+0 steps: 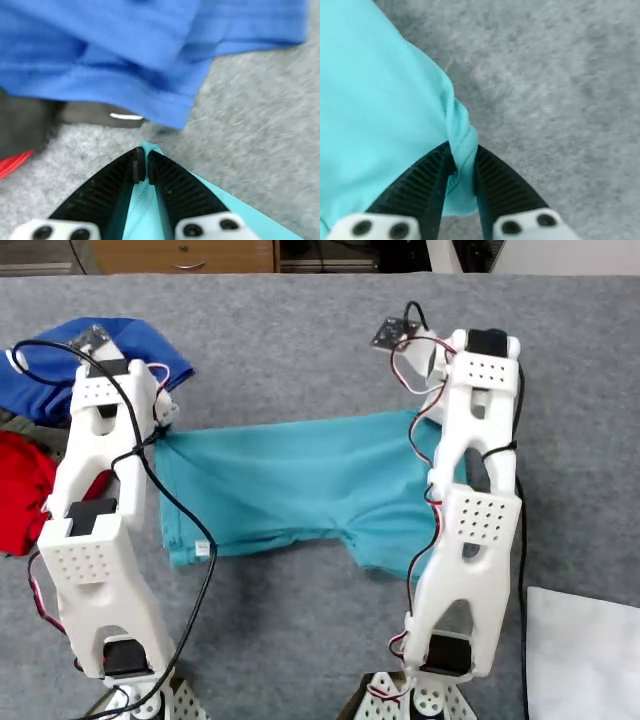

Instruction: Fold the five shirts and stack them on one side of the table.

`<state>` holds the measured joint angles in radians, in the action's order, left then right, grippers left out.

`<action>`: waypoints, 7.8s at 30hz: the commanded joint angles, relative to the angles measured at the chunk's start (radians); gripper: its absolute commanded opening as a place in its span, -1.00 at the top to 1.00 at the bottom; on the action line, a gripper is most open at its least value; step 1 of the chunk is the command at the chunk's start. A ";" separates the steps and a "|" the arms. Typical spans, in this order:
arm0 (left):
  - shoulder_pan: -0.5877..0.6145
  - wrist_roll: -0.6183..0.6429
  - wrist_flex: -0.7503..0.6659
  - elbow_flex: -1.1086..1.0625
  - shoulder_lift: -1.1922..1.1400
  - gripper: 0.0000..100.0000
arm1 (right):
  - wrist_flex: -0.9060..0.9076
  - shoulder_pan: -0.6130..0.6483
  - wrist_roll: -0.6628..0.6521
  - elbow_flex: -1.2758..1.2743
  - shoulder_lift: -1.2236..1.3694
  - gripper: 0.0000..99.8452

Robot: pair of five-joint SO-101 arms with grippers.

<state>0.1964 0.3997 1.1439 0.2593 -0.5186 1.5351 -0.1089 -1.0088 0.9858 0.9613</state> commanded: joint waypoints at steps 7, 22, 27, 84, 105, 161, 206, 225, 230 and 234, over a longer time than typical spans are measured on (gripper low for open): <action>-0.032 0.002 -0.009 0.087 0.010 0.96 | -0.020 0.005 0.015 0.084 -0.008 0.99; -0.046 0.005 -0.138 0.121 0.008 0.96 | -0.196 0.005 0.074 0.088 0.045 0.99; -0.048 0.005 -0.132 0.157 0.008 0.95 | -0.209 0.013 0.091 0.088 0.042 0.98; 0.103 -0.385 -0.348 -0.836 0.553 0.65 | -0.196 0.163 -0.232 -1.684 -1.297 0.54; 0.117 -0.387 -0.365 -0.796 0.487 0.65 | -0.565 0.246 -0.190 -1.963 -1.234 0.54; 0.115 -0.391 -0.364 -0.799 0.487 0.65 | -0.164 0.197 -0.221 -0.802 -0.578 0.99; 0.109 -0.391 -0.364 -0.799 0.489 0.65 | 0.021 0.255 -0.091 -0.619 -0.521 0.99; 0.100 -0.391 -0.364 -0.801 0.492 0.65 | -0.325 0.335 0.051 -0.650 -0.300 0.99; 0.100 -0.391 -0.322 -0.790 0.496 0.62 | -0.201 0.321 0.046 -0.498 -0.374 0.99; 0.106 -0.348 -0.216 -0.710 0.547 0.53 | -0.121 0.328 0.049 -0.351 -0.512 0.99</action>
<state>0.3038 0.0192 0.8554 -0.5432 -0.0338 1.3633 0.2286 -0.9720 0.5071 0.6068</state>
